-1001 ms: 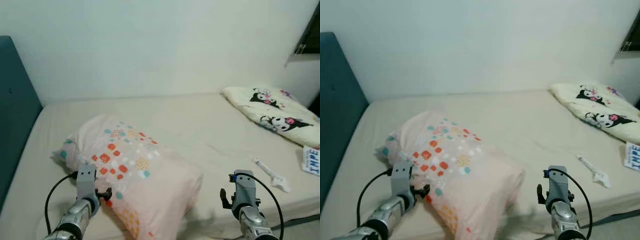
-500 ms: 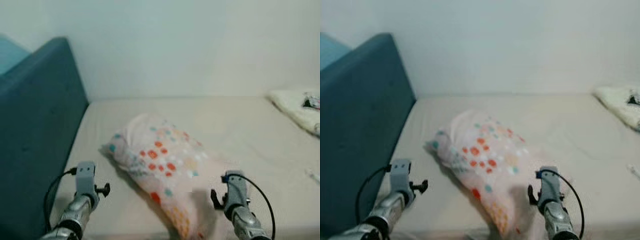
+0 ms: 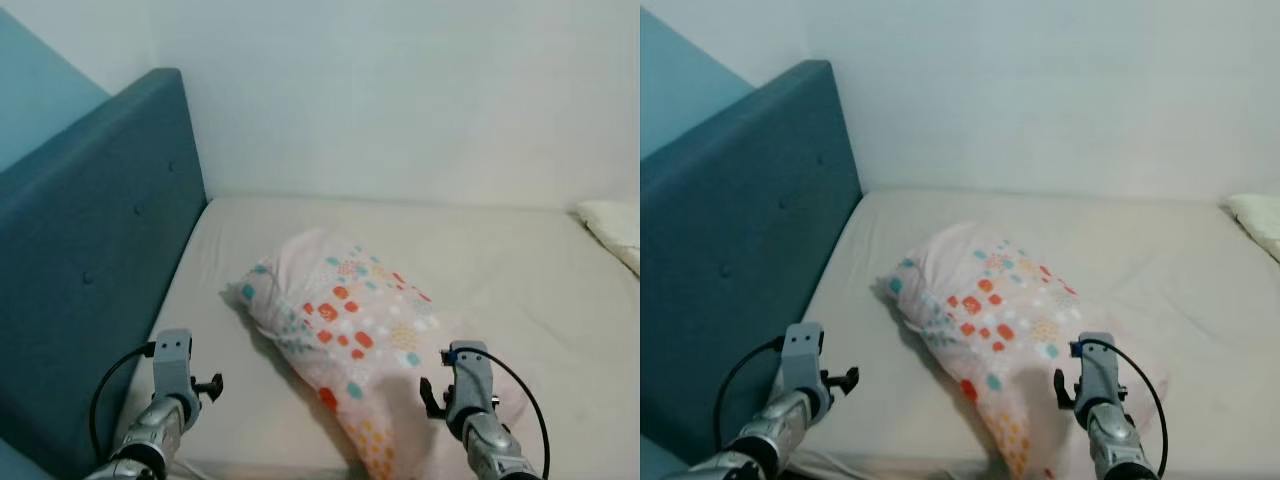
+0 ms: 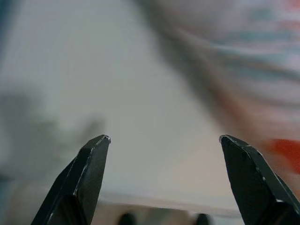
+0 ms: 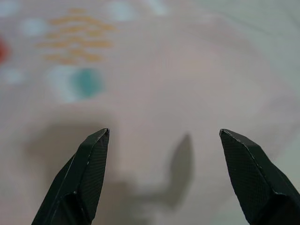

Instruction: Clean up the room

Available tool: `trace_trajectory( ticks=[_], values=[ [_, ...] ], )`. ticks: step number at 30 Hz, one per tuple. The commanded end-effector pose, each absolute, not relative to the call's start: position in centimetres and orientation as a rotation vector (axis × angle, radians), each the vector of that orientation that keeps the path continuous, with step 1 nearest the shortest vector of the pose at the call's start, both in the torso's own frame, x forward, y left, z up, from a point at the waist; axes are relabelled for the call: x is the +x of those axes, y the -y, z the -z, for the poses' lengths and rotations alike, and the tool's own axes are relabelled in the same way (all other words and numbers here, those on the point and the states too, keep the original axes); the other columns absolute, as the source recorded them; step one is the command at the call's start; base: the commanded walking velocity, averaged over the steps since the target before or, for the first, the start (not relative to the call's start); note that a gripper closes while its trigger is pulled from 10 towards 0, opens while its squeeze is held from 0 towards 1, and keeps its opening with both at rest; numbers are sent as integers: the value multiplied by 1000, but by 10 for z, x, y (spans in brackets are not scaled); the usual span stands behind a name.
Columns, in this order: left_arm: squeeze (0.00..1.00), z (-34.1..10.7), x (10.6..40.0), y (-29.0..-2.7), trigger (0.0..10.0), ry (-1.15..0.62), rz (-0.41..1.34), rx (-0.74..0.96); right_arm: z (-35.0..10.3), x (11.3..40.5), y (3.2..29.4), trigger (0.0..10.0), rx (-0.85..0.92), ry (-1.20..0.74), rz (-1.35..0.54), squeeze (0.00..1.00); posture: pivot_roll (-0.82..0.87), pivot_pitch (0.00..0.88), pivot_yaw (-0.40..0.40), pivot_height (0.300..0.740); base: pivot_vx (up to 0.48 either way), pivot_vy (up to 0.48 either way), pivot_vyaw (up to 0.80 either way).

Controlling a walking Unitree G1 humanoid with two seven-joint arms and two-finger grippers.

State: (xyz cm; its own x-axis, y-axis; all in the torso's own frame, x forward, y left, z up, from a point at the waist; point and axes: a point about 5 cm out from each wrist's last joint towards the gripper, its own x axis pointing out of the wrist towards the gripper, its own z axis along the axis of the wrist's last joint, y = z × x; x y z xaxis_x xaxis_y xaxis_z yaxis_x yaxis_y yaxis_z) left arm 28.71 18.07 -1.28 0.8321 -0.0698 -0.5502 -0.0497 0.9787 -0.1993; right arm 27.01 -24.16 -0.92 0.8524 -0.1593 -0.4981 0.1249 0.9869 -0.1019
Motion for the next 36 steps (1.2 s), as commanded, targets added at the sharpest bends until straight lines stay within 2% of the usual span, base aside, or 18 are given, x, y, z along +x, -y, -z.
trace_trajectory(
  ticks=[1,6,11,15,20,22,25,28,31,36],
  values=[
    [0,2,298,-174,10000,-544,57,-270,5,274,241,10000,-56,-503,156,0,-75,0,-2,727,0,0,0],
    [0,-14,313,-161,10000,-475,119,-375,-3,283,238,10000,-43,-463,144,0,-77,0,0,727,0,0,0],
    [0,-20,320,-154,10000,-460,148,-402,-8,288,235,10000,-38,-439,130,0,-82,0,2,727,0,0,0],
    [0,-22,321,-148,10000,-462,165,-416,-8,290,235,10000,-50,-455,129,0,-82,0,2,727,0,0,0],
    [0,-19,319,-136,10000,-494,217,-518,-12,293,240,10000,-50,-447,161,0,-92,0,6,712,0,0,0],
    [0,-21,318,-117,10000,-520,318,-577,-19,297,244,10000,-45,-422,173,0,-99,0,7,702,0,0,0],
    [0,-23,317,-99,10000,-537,427,-564,-24,300,247,10000,-48,-401,177,0,-102,0,5,692,0,0,0],
    [0,-25,316,-80,10000,-546,521,-402,-33,306,250,10000,-47,-360,180,0,-109,0,7,672,0,0,0],
    [0,-26,317,-80,10000,-536,510,-375,-35,307,250,10000,-48,-352,177,0,-109,0,7,662,0,0,0],
    [0,-30,326,-98,10000,-494,359,-316,-36,308,247,10000,-57,-341,148,0,-122,0,4,642,0,0,0]
  ],
)
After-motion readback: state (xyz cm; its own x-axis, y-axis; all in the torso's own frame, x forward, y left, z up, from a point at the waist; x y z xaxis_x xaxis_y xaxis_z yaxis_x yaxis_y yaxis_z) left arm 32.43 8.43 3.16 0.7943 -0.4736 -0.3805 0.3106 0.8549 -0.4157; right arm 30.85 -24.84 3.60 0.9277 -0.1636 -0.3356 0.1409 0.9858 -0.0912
